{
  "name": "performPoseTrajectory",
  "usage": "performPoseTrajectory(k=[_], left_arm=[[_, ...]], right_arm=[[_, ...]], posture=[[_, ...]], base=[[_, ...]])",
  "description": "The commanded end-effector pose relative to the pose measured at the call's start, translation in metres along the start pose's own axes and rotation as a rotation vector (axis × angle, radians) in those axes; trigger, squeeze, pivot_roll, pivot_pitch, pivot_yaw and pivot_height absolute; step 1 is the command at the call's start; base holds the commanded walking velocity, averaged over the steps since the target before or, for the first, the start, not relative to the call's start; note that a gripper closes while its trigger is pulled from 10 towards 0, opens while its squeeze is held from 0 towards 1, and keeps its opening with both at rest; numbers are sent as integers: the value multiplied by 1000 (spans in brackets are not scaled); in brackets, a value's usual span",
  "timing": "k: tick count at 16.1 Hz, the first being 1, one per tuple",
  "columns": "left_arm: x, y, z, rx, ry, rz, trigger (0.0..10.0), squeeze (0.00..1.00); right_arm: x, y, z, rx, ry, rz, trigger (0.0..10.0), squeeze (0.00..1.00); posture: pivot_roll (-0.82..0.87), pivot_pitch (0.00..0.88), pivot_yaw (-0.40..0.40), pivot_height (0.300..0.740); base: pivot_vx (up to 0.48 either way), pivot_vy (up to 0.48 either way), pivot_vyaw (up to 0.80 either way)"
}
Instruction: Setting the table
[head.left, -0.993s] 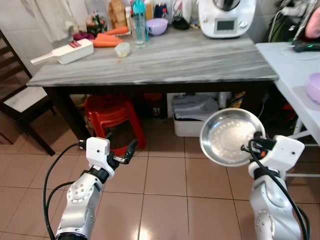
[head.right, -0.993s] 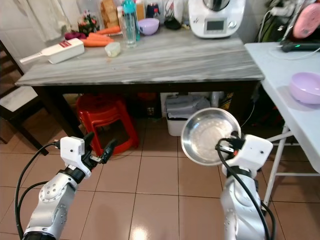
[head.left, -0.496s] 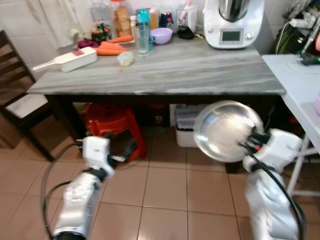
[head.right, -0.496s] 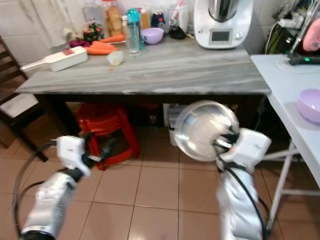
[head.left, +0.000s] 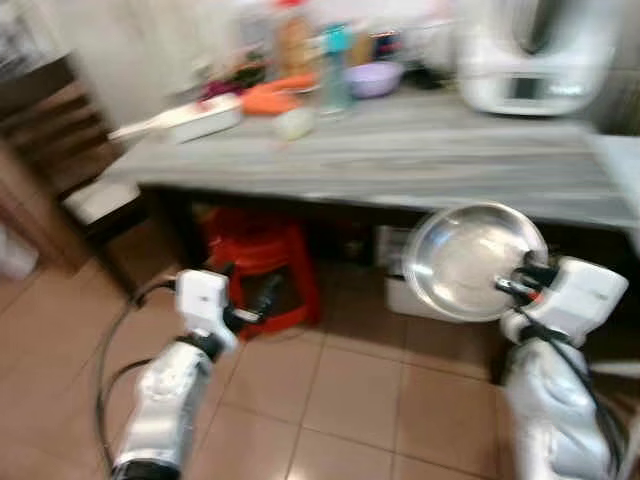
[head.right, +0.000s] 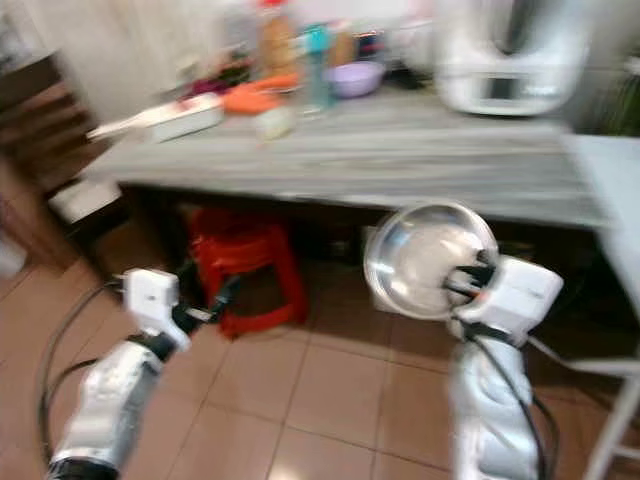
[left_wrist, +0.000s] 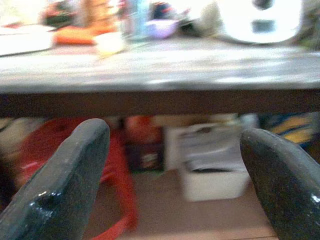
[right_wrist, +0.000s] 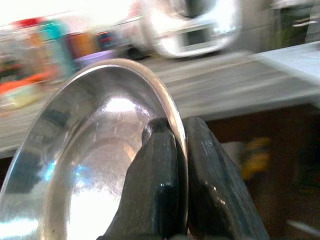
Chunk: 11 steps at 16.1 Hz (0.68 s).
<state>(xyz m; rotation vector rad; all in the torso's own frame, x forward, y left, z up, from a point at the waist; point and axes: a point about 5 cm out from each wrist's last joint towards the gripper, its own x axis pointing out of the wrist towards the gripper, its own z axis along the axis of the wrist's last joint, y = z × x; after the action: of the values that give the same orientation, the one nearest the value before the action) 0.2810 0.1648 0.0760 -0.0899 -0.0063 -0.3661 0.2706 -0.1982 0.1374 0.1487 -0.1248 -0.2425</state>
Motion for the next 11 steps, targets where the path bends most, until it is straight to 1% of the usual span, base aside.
performPoseTrajectory(k=[1, 5, 7, 9, 11], left_arm=[[7, -6, 6, 9, -22, -29, 10000, 0], [8, -10, 6, 10, -24, -41, 10000, 0], [8, -9, 4, 10, -20, -40, 10000, 0], [8, -9, 4, 8, -19, -38, 10000, 0], [10, -12, 6, 4, -28, -43, 10000, 0]], right_arm=[[-1, -10, 4, -11, -19, -33, 10000, 0], [-2, -13, 2, 0, -8, -59, 10000, 0], [-2, -13, 2, -5, -9, -58, 10000, 0], [-2, -13, 2, -6, -9, -59, 10000, 0], [-1, -13, 1, -8, -9, -57, 10000, 0]], posture=[[-27, 0, 93, 740], [-34, 0, 93, 740], [-34, 0, 91, 740], [-34, 0, 91, 740], [-33, 0, 88, 740]], base=[[315, 0, 0], [314, 0, 0], [311, 0, -638], [311, 0, 0], [311, 0, 0]])
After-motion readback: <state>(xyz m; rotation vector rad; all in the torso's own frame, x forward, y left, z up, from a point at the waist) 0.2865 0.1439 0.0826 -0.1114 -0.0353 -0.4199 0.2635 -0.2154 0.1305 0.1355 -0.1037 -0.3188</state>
